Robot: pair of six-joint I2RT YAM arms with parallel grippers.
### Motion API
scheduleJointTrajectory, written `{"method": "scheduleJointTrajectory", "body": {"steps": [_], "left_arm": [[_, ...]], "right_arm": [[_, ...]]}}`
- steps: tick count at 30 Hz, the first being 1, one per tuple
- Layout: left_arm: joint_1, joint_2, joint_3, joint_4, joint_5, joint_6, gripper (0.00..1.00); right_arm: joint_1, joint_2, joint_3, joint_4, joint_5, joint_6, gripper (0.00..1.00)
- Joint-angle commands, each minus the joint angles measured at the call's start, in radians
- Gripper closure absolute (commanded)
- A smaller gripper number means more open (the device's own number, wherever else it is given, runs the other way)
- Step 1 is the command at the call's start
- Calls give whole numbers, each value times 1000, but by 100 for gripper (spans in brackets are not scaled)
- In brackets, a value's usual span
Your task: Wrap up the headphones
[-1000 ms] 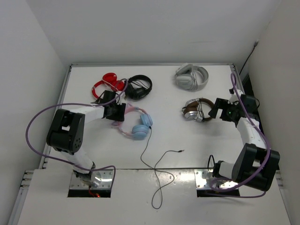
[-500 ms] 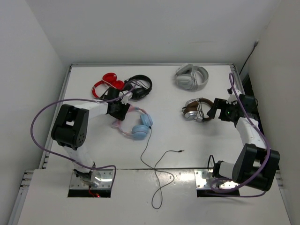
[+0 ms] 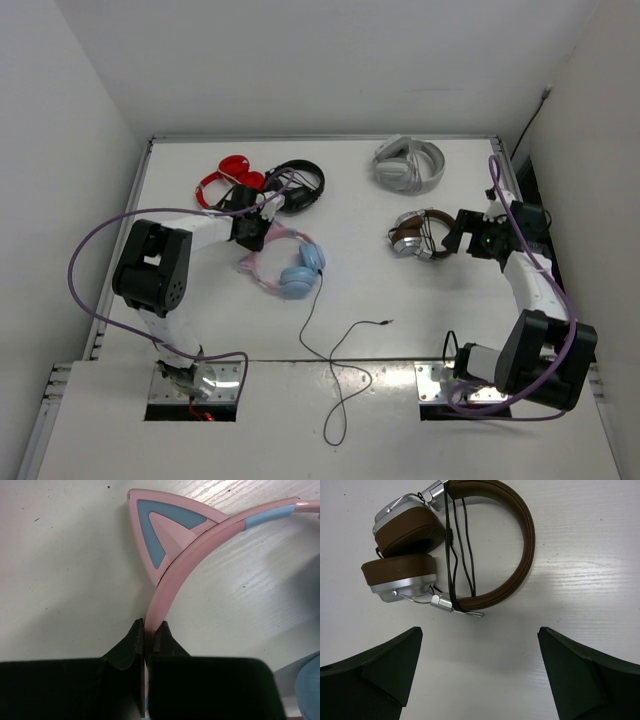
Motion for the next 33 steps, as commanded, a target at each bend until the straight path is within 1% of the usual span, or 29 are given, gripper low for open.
{"method": "scheduleJointTrajectory", "body": {"steps": [1, 4, 5, 7, 9, 11, 14, 16, 18, 19, 23, 24, 27, 28, 30, 33], "left_arm": [[-20, 63, -40, -102, -10, 12, 100], [-20, 14, -78, -102, 30, 2, 100], [-20, -26, -78, -102, 42, -7, 100], [-10, -69, -89, -125, 84, -16, 100], [2, -125, -61, -169, 113, -40, 100], [12, -149, 5, -211, 157, -56, 100], [56, -182, 106, -291, 234, -88, 100], [75, -204, 149, -327, 268, -102, 100], [98, -224, 218, -350, 299, -125, 100], [113, -235, 267, -376, 315, -149, 100], [159, -244, 354, -409, 424, -202, 100], [176, -253, 368, -418, 441, -212, 100], [210, -253, 410, -429, 515, -269, 100], [235, -244, 420, -429, 536, -284, 100], [265, -235, 454, -438, 613, -324, 100], [312, -224, 482, -438, 679, -375, 100]], "right_arm": [[-3, -48, 15, 4, -10, -12, 1], [37, -71, 24, -5, -32, -12, 1], [50, -80, 24, -14, -45, -3, 1], [106, -111, 24, -14, -58, 6, 1], [168, -134, 24, -14, -87, 16, 1], [192, -134, 48, -14, -154, 28, 1], [235, -108, 62, -14, -212, 40, 1], [289, -108, 62, -14, -213, 40, 1], [336, -151, 53, -2, -213, 20, 1], [383, -165, 29, 18, -213, 2, 1], [489, -244, -40, 108, -213, -12, 1], [521, -244, -71, 130, -223, 8, 1], [566, -270, -125, 206, -248, 29, 1], [601, -280, -137, 223, -257, 46, 1], [633, -280, -171, 256, -257, 60, 1], [698, -280, -215, 357, -257, 98, 6]]}}
